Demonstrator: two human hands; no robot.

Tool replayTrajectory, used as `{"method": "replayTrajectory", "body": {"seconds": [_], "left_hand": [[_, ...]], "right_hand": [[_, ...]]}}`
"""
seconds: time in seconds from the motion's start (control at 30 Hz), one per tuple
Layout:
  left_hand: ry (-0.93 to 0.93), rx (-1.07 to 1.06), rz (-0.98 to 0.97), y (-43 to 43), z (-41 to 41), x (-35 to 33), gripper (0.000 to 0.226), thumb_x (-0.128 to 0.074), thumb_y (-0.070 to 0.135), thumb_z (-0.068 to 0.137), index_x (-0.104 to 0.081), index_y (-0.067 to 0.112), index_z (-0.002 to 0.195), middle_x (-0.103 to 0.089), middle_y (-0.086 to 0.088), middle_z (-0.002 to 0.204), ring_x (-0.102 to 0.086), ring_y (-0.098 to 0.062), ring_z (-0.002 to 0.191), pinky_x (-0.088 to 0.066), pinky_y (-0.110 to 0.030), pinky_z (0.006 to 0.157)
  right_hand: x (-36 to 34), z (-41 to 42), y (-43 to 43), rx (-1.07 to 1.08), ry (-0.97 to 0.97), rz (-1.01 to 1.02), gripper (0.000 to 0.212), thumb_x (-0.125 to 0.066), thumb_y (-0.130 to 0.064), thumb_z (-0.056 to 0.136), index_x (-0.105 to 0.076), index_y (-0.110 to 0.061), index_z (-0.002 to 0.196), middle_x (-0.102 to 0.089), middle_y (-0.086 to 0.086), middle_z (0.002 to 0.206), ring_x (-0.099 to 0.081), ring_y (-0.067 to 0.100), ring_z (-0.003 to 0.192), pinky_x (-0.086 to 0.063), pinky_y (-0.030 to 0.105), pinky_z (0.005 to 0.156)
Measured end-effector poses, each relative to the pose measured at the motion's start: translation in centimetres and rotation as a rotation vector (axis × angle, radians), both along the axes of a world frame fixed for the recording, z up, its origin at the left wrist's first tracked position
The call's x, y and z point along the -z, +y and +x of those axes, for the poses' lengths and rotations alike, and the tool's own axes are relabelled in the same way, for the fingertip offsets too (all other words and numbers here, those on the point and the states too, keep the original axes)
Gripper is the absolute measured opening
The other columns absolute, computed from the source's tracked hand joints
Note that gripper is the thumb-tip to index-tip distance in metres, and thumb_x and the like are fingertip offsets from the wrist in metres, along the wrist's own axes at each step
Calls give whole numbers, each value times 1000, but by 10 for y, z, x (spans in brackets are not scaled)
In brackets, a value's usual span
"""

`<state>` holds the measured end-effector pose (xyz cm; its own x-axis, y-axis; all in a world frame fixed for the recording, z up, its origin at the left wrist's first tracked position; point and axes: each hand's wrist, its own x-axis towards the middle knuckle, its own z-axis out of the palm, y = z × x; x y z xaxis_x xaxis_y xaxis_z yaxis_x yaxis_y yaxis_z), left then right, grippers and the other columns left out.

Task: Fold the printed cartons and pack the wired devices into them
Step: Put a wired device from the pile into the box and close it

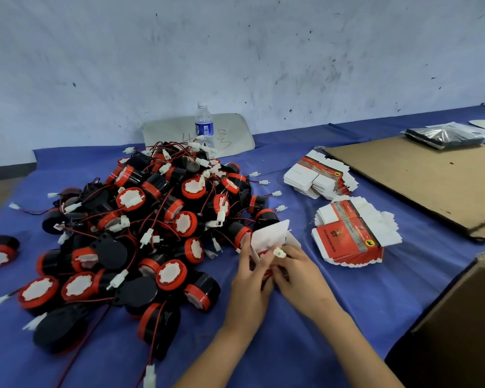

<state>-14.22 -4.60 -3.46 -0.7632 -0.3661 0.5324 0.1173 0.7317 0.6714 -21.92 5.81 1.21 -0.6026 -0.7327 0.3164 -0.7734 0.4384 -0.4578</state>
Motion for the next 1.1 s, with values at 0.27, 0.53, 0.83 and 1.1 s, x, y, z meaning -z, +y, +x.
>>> {"method": "replayTrajectory", "body": {"seconds": [0.27,0.53,0.83,1.1], "left_hand": [[-80,-183,-132,8,-5,-4,22,-69,15,88,-68,15,110,-29,-13,155,-67,-33,99,-54,-29,61],[-86,-183,-167,8,-6,0,9,-63,17,92,-63,11,99,-23,-13,157,-55,-35,121,-54,-34,83],[-82,-156,-156,6,-7,2,15,-60,19,94,-62,10,106,-18,-11,159,-40,-34,137,-50,-35,96],[-65,-183,-356,6,1,-14,12,-73,9,82,-63,9,89,-20,-9,159,-27,-36,143,-51,-42,96]], "right_hand": [[-11,7,20,226,103,-646,38,-58,3,88,-66,-19,117,-60,-7,93,-55,0,84,-39,2,75],[-25,-1,22,241,-74,-725,50,-69,0,84,-50,-45,97,-64,-5,93,-62,3,81,-48,10,66],[-6,3,15,180,-536,-1088,15,-45,-2,99,-33,-10,92,-73,11,95,-70,25,96,-56,38,87],[24,26,5,243,-415,-1004,37,-49,-6,97,-34,-33,77,-73,-4,100,-69,16,98,-55,23,76]]}}
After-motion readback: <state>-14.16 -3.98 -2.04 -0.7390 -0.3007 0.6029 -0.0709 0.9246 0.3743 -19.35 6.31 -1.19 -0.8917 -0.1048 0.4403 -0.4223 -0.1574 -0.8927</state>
